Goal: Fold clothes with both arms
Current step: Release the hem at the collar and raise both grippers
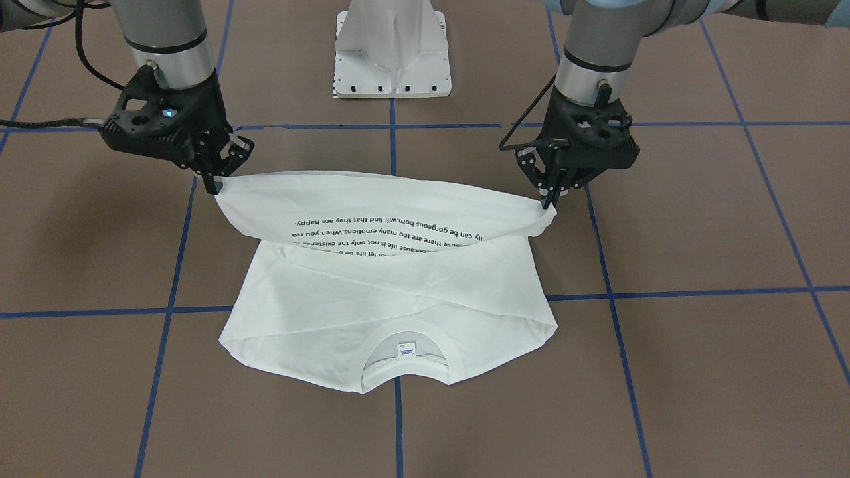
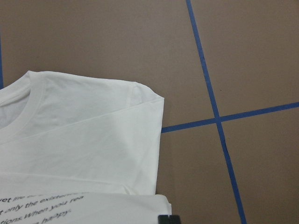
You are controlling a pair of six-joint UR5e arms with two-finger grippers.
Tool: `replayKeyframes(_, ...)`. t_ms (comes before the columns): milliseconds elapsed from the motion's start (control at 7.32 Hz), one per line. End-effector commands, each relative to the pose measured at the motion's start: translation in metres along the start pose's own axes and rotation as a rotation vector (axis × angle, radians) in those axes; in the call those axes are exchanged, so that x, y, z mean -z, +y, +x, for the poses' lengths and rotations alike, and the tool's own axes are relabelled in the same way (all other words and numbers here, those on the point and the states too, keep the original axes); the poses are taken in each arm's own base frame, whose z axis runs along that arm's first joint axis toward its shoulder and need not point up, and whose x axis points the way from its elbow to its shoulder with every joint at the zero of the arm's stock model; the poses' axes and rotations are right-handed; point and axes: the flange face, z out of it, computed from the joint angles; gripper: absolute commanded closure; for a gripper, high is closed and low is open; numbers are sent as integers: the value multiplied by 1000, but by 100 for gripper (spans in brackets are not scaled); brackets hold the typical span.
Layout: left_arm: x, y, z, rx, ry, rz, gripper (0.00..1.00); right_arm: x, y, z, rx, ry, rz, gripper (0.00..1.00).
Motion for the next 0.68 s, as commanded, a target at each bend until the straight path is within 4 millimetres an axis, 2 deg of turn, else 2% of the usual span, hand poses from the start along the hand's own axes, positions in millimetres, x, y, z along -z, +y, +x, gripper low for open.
replayKeyframes(0,-72,-33,6,-7,-29,17,100,-46,-47,-40,-10,7,16,100)
replayKeyframes(137,-100,-41,3,-14,-25,22,100,-67,-61,-51,5,22,13,100)
replayKeyframes(273,-121,-44,-4,-31,-23,24,100,-92,-79,-47,8,24,32,100)
replayKeyframes(547,-130,-47,-8,-33,-33,28,100,-100,-108,-31,30,33,54,100)
